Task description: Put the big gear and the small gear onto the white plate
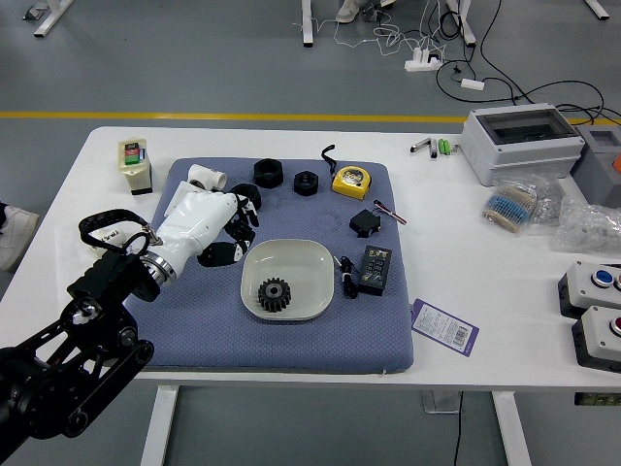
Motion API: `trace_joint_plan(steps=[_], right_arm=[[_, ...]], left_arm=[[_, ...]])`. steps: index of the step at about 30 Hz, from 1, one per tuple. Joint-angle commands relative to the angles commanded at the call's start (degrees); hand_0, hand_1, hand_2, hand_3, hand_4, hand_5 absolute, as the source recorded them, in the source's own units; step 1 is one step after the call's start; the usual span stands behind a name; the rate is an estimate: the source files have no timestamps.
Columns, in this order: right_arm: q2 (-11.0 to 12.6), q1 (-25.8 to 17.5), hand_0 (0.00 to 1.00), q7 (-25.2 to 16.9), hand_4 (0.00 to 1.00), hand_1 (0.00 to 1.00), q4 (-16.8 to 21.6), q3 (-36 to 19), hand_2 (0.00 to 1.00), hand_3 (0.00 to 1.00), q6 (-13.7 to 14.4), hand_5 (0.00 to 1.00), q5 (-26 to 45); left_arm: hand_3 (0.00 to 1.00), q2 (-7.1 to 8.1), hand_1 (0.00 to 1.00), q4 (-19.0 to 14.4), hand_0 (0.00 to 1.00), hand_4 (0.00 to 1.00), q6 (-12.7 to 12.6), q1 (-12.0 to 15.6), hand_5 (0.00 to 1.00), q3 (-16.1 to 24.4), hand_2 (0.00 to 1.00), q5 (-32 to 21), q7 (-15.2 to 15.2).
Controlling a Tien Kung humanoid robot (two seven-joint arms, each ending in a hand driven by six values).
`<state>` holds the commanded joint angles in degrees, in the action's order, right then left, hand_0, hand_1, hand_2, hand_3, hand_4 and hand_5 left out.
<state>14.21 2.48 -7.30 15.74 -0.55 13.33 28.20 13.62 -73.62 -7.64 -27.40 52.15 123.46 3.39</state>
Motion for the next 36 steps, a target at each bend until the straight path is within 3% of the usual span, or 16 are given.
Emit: trace_joint_plan(steps=[2, 3, 8, 9, 14, 15, 17, 20, 21, 25, 26, 27, 32, 33, 36], right_arm=[[0.03, 0.08, 0.607, 0.03, 0.730, 0.626, 0.01, -0.03, 0.724, 0.538, 0.02, 0.699, -0.11], [0.05, 0.13, 0.606, 0.02, 0.731, 0.626, 0.02, -0.02, 0.724, 0.538, 0.01, 0.700, -0.09], [0.07, 0.37, 0.606, 0.05, 0.731, 0.626, 0.04, -0.09, 0.724, 0.538, 0.07, 0.700, -0.26], [0.08, 0.45, 0.606, 0.04, 0.730, 0.626, 0.05, -0.10, 0.724, 0.538, 0.07, 0.699, -0.29], [0.14, 0.73, 0.606, 0.01, 0.730, 0.626, 0.08, -0.10, 0.724, 0.538, 0.10, 0.699, -0.38], [0.15, 0.77, 0.606, -0.04, 0.731, 0.626, 0.08, -0.07, 0.724, 0.538, 0.10, 0.700, -0.23], [0.19, 0.86, 0.606, -0.05, 0.731, 0.626, 0.08, -0.06, 0.724, 0.538, 0.10, 0.700, -0.24], [0.23, 0.93, 0.606, -0.02, 0.731, 0.626, 0.06, -0.10, 0.724, 0.538, 0.15, 0.700, -0.35], [0.23, 0.94, 0.606, -0.02, 0.730, 0.625, 0.06, -0.10, 0.724, 0.538, 0.15, 0.699, -0.38], [0.26, 0.97, 0.606, -0.05, 0.730, 0.625, 0.03, -0.07, 0.724, 0.538, 0.16, 0.699, -0.38], [0.26, 0.98, 0.606, -0.06, 0.730, 0.625, 0.02, -0.07, 0.724, 0.538, 0.16, 0.699, -0.34], [0.26, 0.98, 0.606, -0.07, 0.730, 0.625, 0.02, -0.06, 0.724, 0.539, 0.16, 0.699, -0.31], [0.27, 0.97, 0.606, -0.13, 0.730, 0.625, 0.01, -0.02, 0.724, 0.539, 0.14, 0.699, -0.11], [0.26, 0.95, 0.606, -0.15, 0.730, 0.625, 0.01, -0.01, 0.724, 0.538, 0.14, 0.698, -0.01], [0.23, 0.91, 0.606, -0.23, 0.730, 0.625, 0.00, 0.02, 0.724, 0.538, 0.14, 0.698, 0.28]], left_arm=[[0.502, -0.41, 0.360, 0.69, 0.270, 0.002, -0.33, -1.02, 0.002, -2.18, 0.431, -0.62, -0.61], [0.531, -0.76, 0.407, 1.43, 0.295, 0.118, -0.39, -1.56, 0.002, -3.37, 0.468, -0.95, -0.97], [0.531, -3.69, 0.407, 5.54, 0.295, 0.118, -0.57, -4.43, 0.002, -7.01, 0.468, -1.73, -1.73], [0.610, -4.50, 0.540, 6.52, 0.376, 0.998, -0.74, -5.06, 0.255, -7.44, 0.564, -1.79, -1.80], [0.610, -6.74, 0.540, 9.05, 0.376, 0.998, -1.06, -6.42, 0.255, -7.42, 0.564, -1.14, -1.17], [0.750, -7.13, 0.646, 9.31, 0.470, 0.998, -0.85, -6.59, 0.338, -7.12, 0.764, -0.89, -0.77], [0.750, -7.50, 0.646, 9.48, 0.470, 0.998, -0.66, -6.83, 0.338, -6.84, 0.764, -0.55, -0.40], [0.750, -7.70, 0.646, 9.71, 0.470, 0.998, -0.52, -6.99, 0.338, -6.48, 0.764, -0.07, -0.07], [0.788, -7.73, 0.740, 9.77, 0.574, 0.998, -0.50, -7.00, 0.367, -6.39, 0.891, 0.01, -0.01], [0.788, -7.59, 0.740, 9.70, 0.574, 0.998, -0.54, -6.70, 0.367, -5.65, 0.891, 0.43, 0.20], [0.788, -7.48, 0.740, 9.45, 0.574, 0.998, -0.85, -6.54, 0.367, -5.27, 0.891, 0.49, 0.12], [0.815, -7.37, 0.796, 9.19, 0.659, 0.998, -1.18, -6.39, 0.377, -4.89, 0.962, 0.55, 0.03], [0.815, -6.98, 0.796, 7.96, 0.659, 0.998, -3.18, -5.52, 0.377, -2.28, 0.962, 0.87, -0.77], [0.832, -6.91, 0.868, 7.59, 0.775, 0.998, -3.99, -5.14, 0.418, -1.21, 0.990, 0.83, -1.14], [0.832, -6.92, 0.868, 6.71, 0.775, 0.998, -6.37, -4.03, 0.418, 1.86, 0.990, 0.22, -2.21]])
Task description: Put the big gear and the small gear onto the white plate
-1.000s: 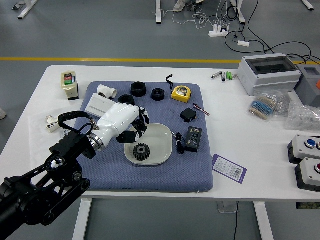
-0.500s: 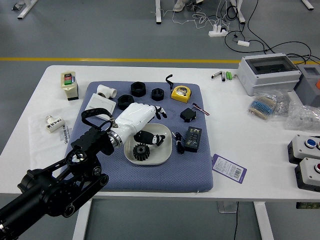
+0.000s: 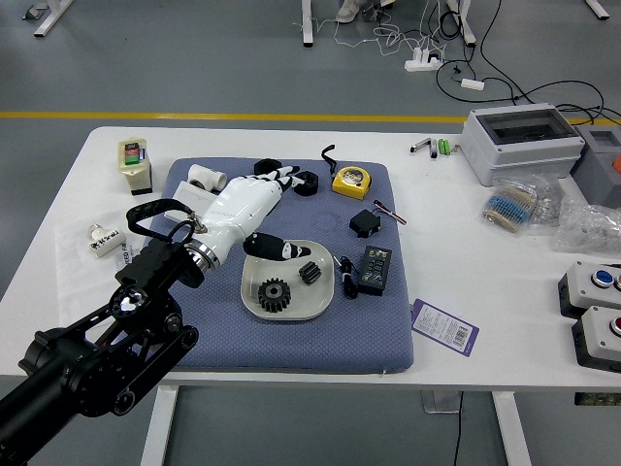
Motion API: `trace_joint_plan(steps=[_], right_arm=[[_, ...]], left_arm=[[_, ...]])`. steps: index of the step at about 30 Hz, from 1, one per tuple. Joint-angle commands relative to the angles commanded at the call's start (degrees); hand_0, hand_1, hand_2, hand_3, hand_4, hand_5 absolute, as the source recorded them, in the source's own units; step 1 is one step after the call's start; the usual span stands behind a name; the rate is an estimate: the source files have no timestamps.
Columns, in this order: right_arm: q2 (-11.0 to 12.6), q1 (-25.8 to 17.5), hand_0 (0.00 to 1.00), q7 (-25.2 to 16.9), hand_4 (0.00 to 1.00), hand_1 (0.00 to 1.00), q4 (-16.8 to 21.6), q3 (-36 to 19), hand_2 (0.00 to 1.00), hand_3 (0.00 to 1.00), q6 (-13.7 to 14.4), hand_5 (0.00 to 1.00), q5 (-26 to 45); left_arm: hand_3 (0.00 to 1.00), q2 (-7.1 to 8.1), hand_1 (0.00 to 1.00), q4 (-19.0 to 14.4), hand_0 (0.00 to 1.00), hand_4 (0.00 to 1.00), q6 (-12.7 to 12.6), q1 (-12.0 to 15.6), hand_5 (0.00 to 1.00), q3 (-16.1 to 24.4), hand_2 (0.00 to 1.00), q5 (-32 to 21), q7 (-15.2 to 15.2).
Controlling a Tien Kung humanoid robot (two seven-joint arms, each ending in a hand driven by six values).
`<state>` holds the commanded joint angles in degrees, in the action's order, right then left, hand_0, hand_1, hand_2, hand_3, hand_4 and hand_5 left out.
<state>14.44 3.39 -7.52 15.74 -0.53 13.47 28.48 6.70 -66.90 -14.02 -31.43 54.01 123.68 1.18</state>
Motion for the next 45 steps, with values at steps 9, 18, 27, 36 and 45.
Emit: trace_joint_plan(steps=[9, 18, 27, 36, 45], right_arm=[[-0.08, -0.36, 0.603, 0.20, 0.728, 0.625, -0.04, -0.32, 0.724, 0.538, 0.16, 0.698, -0.53], [-0.09, -0.57, 0.603, 0.52, 0.728, 0.624, 0.03, -0.73, 0.723, 0.538, 0.22, 0.700, -1.54], [0.03, -0.50, 0.606, 0.43, 0.727, 0.625, 0.05, -0.81, 0.724, 0.537, 0.24, 0.701, -1.75], [0.19, -0.28, 0.605, 0.66, 0.726, 0.625, 0.13, -1.01, 0.724, 0.537, 0.22, 0.701, -2.55], [0.22, 0.11, 0.605, 0.80, 0.725, 0.625, 0.16, -0.93, 0.723, 0.537, 0.09, 0.703, -2.87]], left_arm=[[0.674, 0.34, 0.689, -5.68, 0.646, 0.907, -8.05, 6.61, 0.424, 12.06, 0.852, -17.63, -13.84], [0.760, 3.20, 0.747, -10.38, 0.775, 0.932, 11.14, 11.57, 0.557, 24.08, 0.869, -39.23, -14.05], [0.822, 4.98, 0.835, -10.12, 0.871, 0.970, 19.73, 16.63, 0.829, 32.07, 0.929, -60.83, -3.45], [0.875, 4.63, 0.914, -10.73, 0.900, 0.998, 25.10, 20.96, 0.951, 35.73, 0.981, -77.97, 2.18], [0.890, 1.92, 0.943, -10.46, 0.917, 0.998, 26.70, 22.77, 0.998, 39.83, 0.998, -76.30, 1.87]])
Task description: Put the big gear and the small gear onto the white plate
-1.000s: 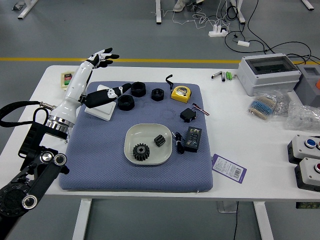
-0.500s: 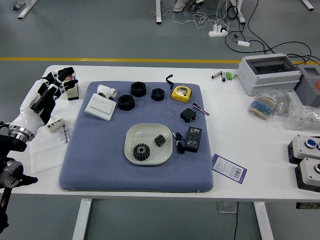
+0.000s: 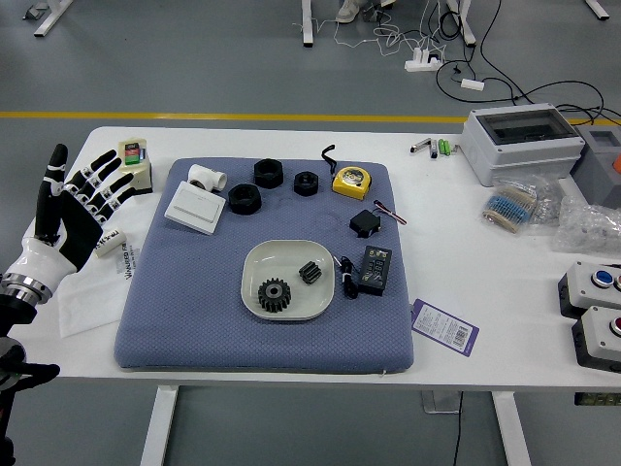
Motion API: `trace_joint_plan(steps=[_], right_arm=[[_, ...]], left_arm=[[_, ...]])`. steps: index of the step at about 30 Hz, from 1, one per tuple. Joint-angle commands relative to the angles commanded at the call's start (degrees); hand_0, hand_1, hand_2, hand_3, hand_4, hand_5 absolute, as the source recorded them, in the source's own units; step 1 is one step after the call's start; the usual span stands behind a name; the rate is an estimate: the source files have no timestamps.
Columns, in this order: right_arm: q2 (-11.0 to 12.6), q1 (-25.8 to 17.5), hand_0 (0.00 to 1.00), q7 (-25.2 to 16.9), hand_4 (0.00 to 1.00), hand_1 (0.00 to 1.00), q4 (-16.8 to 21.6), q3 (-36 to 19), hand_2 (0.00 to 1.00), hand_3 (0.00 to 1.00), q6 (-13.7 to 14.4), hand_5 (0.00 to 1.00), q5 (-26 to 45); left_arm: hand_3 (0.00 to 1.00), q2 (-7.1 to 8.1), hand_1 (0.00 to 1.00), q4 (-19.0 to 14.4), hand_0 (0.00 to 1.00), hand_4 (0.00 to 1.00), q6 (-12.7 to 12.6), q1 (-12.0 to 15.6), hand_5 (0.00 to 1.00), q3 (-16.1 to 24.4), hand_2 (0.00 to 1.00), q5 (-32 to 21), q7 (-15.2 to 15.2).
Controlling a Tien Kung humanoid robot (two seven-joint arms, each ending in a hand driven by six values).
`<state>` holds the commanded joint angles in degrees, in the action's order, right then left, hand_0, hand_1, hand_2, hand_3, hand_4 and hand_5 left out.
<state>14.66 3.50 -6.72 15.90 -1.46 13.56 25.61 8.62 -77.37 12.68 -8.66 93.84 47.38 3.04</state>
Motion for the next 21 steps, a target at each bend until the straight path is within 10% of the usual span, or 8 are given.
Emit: trace_joint_plan(steps=[21], right_arm=[[-0.40, -0.48, 0.606, 0.07, 0.724, 0.625, -0.10, 0.03, 0.723, 0.538, 0.00, 0.700, -0.03]], left_arm=[[0.925, -2.83, 0.978, -0.02, 0.942, 0.998, 1.61, 2.40, 0.998, 4.98, 0.998, 2.46, 2.48]])
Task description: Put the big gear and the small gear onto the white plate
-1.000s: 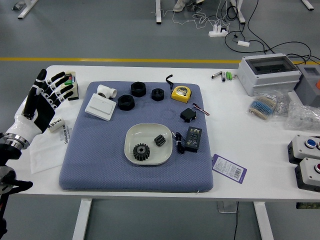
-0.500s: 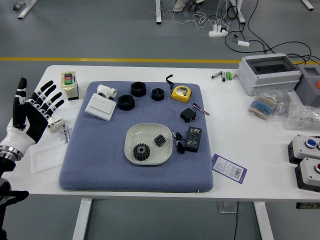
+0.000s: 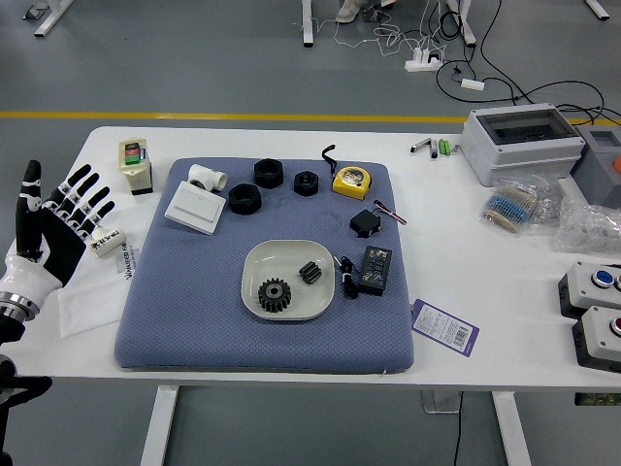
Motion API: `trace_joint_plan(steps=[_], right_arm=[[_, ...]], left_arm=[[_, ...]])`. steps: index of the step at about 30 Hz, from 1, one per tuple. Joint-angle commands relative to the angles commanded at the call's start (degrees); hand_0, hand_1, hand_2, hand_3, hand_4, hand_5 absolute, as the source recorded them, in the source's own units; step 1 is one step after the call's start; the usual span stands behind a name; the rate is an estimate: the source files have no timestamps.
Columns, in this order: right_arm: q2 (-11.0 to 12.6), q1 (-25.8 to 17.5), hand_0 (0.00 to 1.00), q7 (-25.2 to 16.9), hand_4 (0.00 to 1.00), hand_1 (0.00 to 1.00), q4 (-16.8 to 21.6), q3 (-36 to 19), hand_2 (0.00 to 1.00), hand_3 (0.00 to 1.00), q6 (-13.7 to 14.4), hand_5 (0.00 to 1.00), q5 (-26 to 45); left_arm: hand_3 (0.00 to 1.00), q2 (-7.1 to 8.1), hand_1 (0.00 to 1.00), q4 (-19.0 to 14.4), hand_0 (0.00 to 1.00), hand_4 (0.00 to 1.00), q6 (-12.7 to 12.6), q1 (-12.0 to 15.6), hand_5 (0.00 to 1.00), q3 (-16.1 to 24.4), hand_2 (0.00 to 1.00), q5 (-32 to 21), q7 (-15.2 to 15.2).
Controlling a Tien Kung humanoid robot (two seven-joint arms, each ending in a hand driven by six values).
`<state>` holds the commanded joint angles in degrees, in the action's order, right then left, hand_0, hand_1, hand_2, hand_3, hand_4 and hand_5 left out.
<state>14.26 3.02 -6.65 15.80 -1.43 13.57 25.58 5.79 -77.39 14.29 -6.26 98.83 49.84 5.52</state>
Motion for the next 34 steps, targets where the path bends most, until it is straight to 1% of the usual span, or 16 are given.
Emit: trace_joint_plan(steps=[2, 3, 6, 11, 14, 20, 21, 26, 28, 32, 34], right_arm=[[-0.06, 0.00, 0.606, 0.09, 0.724, 0.625, 0.00, -0.12, 0.723, 0.538, 0.07, 0.700, -0.17], [-0.07, 0.00, 0.607, 0.10, 0.724, 0.625, 0.00, -0.14, 0.724, 0.537, 0.07, 0.700, -0.18], [-0.08, -0.01, 0.607, 0.05, 0.724, 0.625, 0.00, -0.03, 0.724, 0.537, 0.06, 0.700, 0.02], [-0.09, 0.03, 0.606, 0.08, 0.724, 0.625, 0.01, -0.07, 0.723, 0.537, 0.01, 0.700, 0.05], [-0.10, 0.08, 0.606, 0.09, 0.724, 0.625, 0.01, -0.13, 0.723, 0.537, 0.01, 0.700, 0.01], [-0.13, 0.01, 0.606, -0.06, 0.725, 0.625, 0.07, 0.00, 0.724, 0.537, -0.04, 0.700, 0.36], [-0.11, 0.01, 0.606, -0.02, 0.725, 0.624, 0.09, -0.06, 0.724, 0.537, -0.04, 0.698, 0.21], [-0.14, -0.23, 0.606, 0.15, 0.725, 0.624, 0.13, -0.36, 0.724, 0.537, 0.10, 0.698, -0.19], [-0.19, -0.35, 0.604, 0.27, 0.725, 0.625, 0.14, -0.55, 0.724, 0.537, 0.20, 0.698, -0.35], [-0.21, -0.63, 0.604, 0.71, 0.725, 0.625, 0.23, -1.34, 0.724, 0.537, 0.48, 0.698, -1.70], [-0.29, -0.81, 0.604, 0.61, 0.725, 0.625, 0.20, -1.34, 0.724, 0.537, 0.47, 0.698, -1.46]], left_arm=[[0.925, 0.00, 0.978, -0.03, 0.942, 0.998, 0.43, 0.33, 0.998, 0.23, 0.998, 0.61, 1.14], [0.972, 0.01, 0.998, -0.04, 0.973, 0.998, 0.49, 0.38, 0.998, 0.26, 0.998, 0.69, 1.29], [0.972, 0.04, 0.998, 0.07, 0.973, 0.998, 0.79, 0.92, 0.998, 0.82, 0.998, 0.94, 2.56], [0.988, -0.09, 0.998, 0.31, 0.983, 0.998, 0.54, -0.02, 0.998, 0.89, 0.998, 0.92, 1.77], [0.988, -0.01, 0.998, 0.22, 0.983, 0.998, 0.67, -0.12, 0.998, 0.61, 0.998, 0.63, 1.77], [0.989, -0.27, 0.998, -0.43, 0.988, 0.998, 0.03, 0.19, 0.998, -0.04, 0.998, 1.91, 0.06], [0.974, -0.25, 0.998, -0.42, 0.988, 0.998, -0.06, 0.17, 0.998, -0.17, 0.998, 2.03, -0.11], [0.974, 0.15, 0.998, -0.35, 0.988, 0.998, -1.04, 0.16, 0.998, -1.14, 0.998, 2.86, -1.61], [0.957, 0.14, 0.998, -0.12, 0.978, 0.998, -1.62, 0.12, 0.998, -1.40, 0.998, 3.22, -2.25], [0.957, 0.35, 0.998, -0.13, 0.978, 0.998, -2.44, 0.61, 0.998, -2.11, 0.998, 8.13, -2.69], [0.957, 0.53, 0.998, -0.18, 0.978, 0.998, -3.09, 1.07, 0.998, -2.53, 0.998, 10.17, -3.69]])
